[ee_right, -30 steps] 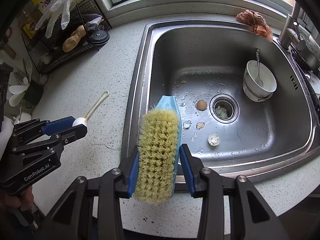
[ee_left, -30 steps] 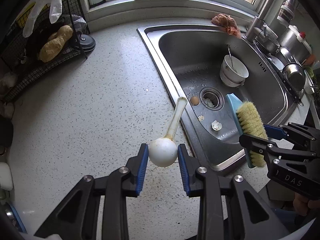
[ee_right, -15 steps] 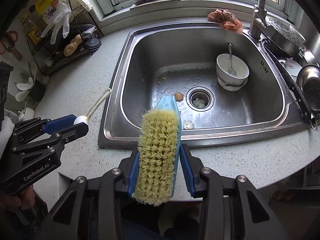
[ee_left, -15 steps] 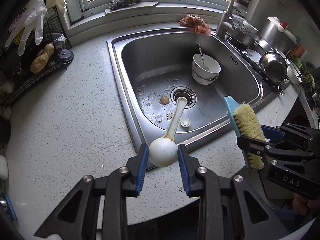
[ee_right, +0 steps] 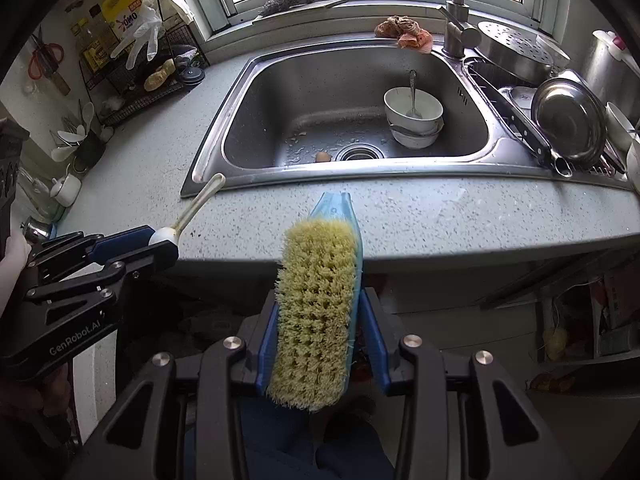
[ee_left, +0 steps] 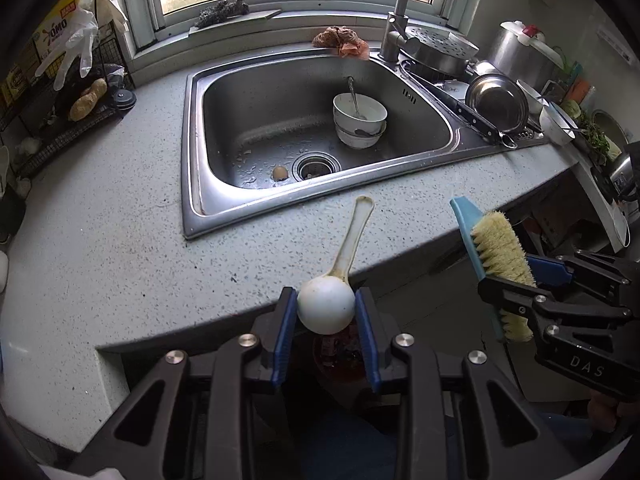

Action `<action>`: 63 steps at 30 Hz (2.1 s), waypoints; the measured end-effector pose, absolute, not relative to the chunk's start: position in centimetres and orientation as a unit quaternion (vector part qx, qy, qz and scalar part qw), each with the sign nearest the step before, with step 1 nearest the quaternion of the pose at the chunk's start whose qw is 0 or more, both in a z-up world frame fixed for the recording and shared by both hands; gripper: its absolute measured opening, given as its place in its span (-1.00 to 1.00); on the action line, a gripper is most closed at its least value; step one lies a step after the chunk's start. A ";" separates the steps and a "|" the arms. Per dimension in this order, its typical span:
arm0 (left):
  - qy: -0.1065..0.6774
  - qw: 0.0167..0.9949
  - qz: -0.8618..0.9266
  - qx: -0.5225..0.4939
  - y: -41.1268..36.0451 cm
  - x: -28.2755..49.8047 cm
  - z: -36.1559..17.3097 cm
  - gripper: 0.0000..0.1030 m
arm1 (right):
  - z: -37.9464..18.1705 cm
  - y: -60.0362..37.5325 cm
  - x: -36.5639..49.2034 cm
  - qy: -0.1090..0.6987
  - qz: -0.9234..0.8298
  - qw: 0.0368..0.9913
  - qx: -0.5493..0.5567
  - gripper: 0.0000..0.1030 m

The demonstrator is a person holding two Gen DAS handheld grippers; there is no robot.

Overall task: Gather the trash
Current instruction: 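Carry the spoon and brush down toward the red bin under the sink, then open both tools to drop the brush and spoon into the red bin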

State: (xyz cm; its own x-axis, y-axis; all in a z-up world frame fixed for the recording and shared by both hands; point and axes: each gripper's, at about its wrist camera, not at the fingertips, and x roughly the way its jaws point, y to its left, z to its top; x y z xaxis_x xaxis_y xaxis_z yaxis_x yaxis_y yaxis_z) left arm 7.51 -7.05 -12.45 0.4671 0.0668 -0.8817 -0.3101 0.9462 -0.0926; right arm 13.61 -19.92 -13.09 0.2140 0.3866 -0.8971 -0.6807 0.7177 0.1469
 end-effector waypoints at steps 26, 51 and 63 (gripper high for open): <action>0.627 0.757 0.067 -0.171 -13.0 5.9 -37.0 -0.45 | -35.3 -25.1 11.5 0.636 0.273 0.711 -0.122 -0.29; 0.635 0.761 0.038 -0.130 -15.1 12.9 -58.1 0.29 | -54.8 -27.2 16.1 0.667 0.259 0.694 -0.079 -0.29; 0.620 0.770 0.048 -0.144 -13.2 11.6 -55.0 0.61 | -52.7 -26.3 16.0 0.658 0.311 0.682 -0.073 -0.29</action>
State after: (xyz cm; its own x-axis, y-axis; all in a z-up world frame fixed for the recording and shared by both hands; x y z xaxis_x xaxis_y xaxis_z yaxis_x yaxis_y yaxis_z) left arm 11.60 -13.25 -55.02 0.2276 -0.1039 -0.9682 -0.2532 0.9538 -0.1619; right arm 16.00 -26.32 -52.74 -0.0580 0.3283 -0.9428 -0.5199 0.7963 0.3093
